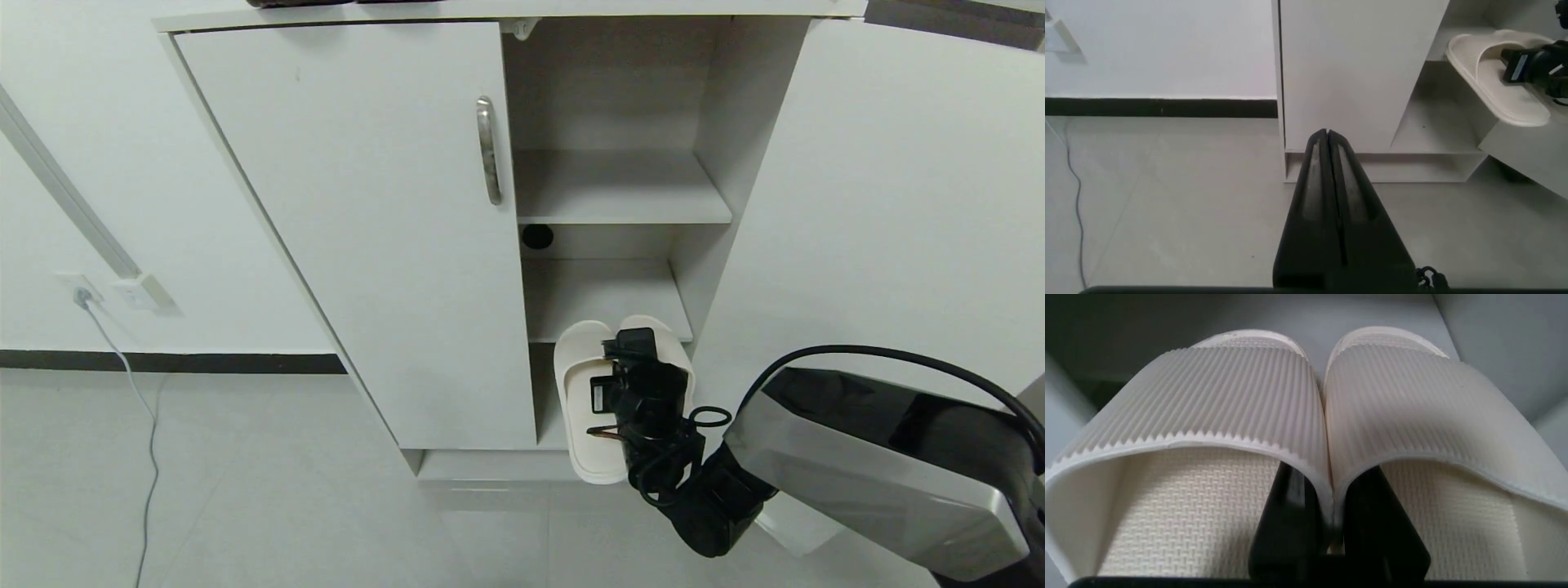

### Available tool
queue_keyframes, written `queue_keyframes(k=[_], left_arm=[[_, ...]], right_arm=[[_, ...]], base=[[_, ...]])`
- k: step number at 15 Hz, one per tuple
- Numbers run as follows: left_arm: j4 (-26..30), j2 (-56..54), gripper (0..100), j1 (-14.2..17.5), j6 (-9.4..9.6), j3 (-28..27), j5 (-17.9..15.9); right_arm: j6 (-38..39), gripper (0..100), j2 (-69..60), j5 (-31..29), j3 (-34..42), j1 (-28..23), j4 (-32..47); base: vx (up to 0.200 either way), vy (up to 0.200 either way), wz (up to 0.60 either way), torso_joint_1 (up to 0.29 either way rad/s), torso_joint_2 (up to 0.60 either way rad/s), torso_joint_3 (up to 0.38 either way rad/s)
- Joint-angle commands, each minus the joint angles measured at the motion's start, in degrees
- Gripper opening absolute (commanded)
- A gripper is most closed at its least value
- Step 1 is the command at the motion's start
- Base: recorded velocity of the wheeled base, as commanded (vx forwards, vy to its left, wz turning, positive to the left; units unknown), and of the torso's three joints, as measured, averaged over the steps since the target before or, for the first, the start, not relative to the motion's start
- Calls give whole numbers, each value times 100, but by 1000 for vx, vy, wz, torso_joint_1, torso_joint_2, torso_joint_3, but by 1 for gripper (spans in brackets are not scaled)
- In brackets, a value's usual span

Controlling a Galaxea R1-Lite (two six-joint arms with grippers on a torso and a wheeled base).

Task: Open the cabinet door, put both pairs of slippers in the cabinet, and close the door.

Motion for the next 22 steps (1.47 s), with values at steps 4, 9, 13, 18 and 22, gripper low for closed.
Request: queue_keyframes(k=[4,9,13,18,22], left_arm=[[-1,9,0,-2,9,1,4],[-1,9,0,-2,9,1,4],[-1,9,0,6,1,1,4],[-1,9,0,6,1,1,22],[-1,9,0,-2,9,1,22]], right_arm=[[-3,0,30,-1,-2,-29,-8],[-30,0,223,26,-363,-196,27],[58,0,303,52,-758,-319,361],[568,0,716,500,-2410,-478,2075],[454,0,1173,491,-3421,-680,2497]], base=[[200,0,0,2,1,0],[120,0,0,0,0,1],[0,0,0,0,0,0],[0,0,0,0,0,0],[0,0,0,0,0,0]])
